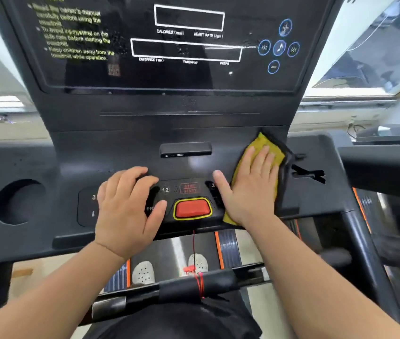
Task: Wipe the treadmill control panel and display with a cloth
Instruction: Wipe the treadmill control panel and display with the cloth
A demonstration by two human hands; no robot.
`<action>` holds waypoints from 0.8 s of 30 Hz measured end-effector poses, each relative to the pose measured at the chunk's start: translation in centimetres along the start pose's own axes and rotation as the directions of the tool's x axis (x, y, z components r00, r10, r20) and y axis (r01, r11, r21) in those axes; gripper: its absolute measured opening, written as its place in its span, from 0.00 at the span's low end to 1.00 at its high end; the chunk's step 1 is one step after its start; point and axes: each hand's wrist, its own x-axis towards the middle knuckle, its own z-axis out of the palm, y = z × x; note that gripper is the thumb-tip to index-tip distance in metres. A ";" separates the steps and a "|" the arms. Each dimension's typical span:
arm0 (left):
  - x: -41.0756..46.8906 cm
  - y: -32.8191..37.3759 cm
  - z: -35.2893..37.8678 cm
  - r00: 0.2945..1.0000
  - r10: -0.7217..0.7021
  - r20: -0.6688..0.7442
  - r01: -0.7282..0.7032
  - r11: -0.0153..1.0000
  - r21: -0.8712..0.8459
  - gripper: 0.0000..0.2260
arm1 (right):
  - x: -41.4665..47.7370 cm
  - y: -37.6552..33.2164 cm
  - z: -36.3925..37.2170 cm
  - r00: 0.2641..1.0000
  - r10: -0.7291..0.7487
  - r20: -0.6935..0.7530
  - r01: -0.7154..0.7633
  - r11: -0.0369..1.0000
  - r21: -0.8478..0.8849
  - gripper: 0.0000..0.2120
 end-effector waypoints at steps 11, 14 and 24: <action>0.2 -0.3 -1.1 0.998 -0.058 0.010 0.059 0.986 -0.155 0.20 | -0.8 4.7 -0.4 0.994 -0.105 0.029 0.106 0.993 -0.047 0.49; 0.0 -0.8 -1.8 0.998 -0.061 -0.011 0.059 0.989 -0.137 0.19 | -0.9 1.3 -0.1 1.000 -0.006 0.021 0.007 1.000 -0.028 0.54; 0.0 -7.1 -4.8 0.994 -0.102 -0.041 0.106 0.987 0.122 0.22 | -4.2 -1.5 0.6 0.824 -0.556 0.110 0.559 0.829 0.011 0.43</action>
